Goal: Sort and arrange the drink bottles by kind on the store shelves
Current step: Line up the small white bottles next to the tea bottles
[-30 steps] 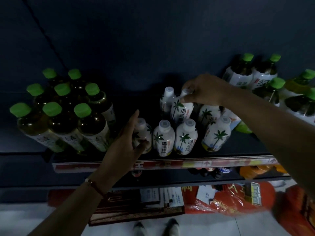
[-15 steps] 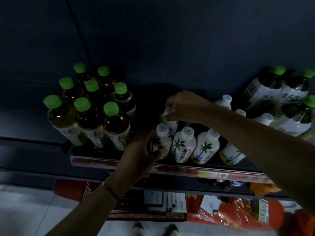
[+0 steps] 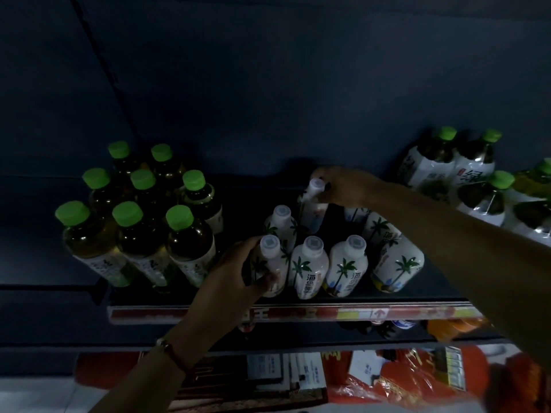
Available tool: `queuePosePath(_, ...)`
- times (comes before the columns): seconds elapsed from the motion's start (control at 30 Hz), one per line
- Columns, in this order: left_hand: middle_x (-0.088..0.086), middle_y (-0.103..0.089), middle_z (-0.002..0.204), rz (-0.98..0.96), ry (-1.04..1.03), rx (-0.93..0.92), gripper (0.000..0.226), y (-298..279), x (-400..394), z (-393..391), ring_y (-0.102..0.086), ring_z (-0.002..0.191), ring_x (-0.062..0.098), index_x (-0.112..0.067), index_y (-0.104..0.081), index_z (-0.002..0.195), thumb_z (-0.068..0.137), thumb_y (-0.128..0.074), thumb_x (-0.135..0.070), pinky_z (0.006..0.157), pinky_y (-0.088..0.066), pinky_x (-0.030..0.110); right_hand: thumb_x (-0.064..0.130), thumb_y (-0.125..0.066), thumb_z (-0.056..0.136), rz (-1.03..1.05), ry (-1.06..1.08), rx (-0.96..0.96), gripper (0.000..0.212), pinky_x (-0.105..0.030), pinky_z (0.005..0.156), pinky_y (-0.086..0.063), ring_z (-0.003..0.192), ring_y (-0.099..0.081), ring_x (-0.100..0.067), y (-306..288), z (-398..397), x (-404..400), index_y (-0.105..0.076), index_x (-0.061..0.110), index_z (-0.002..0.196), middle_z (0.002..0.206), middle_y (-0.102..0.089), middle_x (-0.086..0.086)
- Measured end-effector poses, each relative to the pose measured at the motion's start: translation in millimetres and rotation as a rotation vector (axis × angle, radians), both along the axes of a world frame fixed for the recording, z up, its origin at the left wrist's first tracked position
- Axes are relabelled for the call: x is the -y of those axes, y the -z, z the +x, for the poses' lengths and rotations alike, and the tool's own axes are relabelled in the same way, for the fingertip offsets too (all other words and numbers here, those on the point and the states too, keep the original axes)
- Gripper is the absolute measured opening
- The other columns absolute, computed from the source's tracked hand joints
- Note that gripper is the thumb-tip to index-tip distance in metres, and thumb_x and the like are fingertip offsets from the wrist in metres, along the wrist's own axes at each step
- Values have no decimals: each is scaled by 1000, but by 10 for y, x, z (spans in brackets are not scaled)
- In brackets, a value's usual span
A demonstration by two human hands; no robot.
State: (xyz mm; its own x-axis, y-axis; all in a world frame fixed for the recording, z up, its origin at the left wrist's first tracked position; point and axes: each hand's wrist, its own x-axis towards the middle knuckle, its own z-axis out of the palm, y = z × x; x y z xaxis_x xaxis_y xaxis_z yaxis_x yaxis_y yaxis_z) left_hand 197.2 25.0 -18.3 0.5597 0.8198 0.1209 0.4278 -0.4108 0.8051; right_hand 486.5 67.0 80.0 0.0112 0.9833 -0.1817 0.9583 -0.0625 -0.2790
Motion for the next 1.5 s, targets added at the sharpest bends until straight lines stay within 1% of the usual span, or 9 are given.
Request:
queuePosePath(0.3,-19,-48,144,-1,5,22,67,106,15,-53,-46,132,1,-36,-39,146,89,-68,-51,106,-46,37,8,-68,84,-126,-29,-127,34,-32,88,-49,101,-59,-12,-88,-4,216,-65,32,109,110,-65,6)
queuePosePath(0.47,-20,-49,141,26,24,37,65,58,-8,-57,-47,129,-1,-34,-42,145,88,-72,-45,104,-47,32,23,-73,86,-30,40,-166,25,-5,68,-37,79,-53,12,-65,-97,264,-68,29,109,89,-58,27)
queuePosePath(0.6,-16,-52,138,76,29,58,62,36,-11,-44,-49,126,1,-30,-45,143,88,-72,-41,103,-47,33,21,-74,84,-47,46,-230,24,-19,78,-43,85,-58,8,-70,-211,303,-71,30,106,86,-63,26)
queuePosePath(0.8,-11,-54,134,141,39,60,60,-3,28,-62,-50,121,-1,-25,-46,142,89,-70,-42,100,-43,20,20,-75,83,-55,64,-263,25,-19,79,-45,84,-59,7,-55,-321,415,-72,30,106,91,-66,22)
queuePosePath(0.93,-12,-53,133,142,35,55,59,2,36,-63,-48,116,-4,-27,-47,140,88,-71,-41,90,-32,0,23,-74,83,-46,87,-274,25,-25,85,-50,91,-63,0,-2,-349,493,-71,37,104,97,-68,17)
queuePosePath(1.13,-10,-51,134,119,6,75,62,21,61,-52,-47,117,-2,-26,-47,141,86,-73,-40,95,-36,15,25,-69,86,-17,73,-223,31,-19,81,-42,92,-60,5,45,-476,492,-68,35,115,104,-67,17)
queuePosePath(1.3,-6,-52,137,120,23,57,64,7,59,-69,-49,122,5,-23,-45,143,87,-72,-38,101,-41,23,46,-61,90,225,199,-299,42,-16,87,-37,116,-55,-5,-45,-647,791,-58,32,130,127,-61,11)
queuePosePath(1.43,-9,-50,136,110,35,66,63,-8,64,-73,-45,118,-2,-24,-45,144,88,-71,-36,95,-36,16,47,-76,76,93,-92,122,70,-29,106,-29,132,-39,-15,-6,-797,1158,-49,32,139,143,-46,5)
queuePosePath(1.5,-8,-50,135,105,47,75,62,-14,71,-66,-44,116,-3,-23,-45,143,88,-71,-36,94,-34,15,43,-78,74,139,-162,273,71,-36,109,-27,129,-43,-21,139,-779,1156,-49,32,138,140,-51,2)
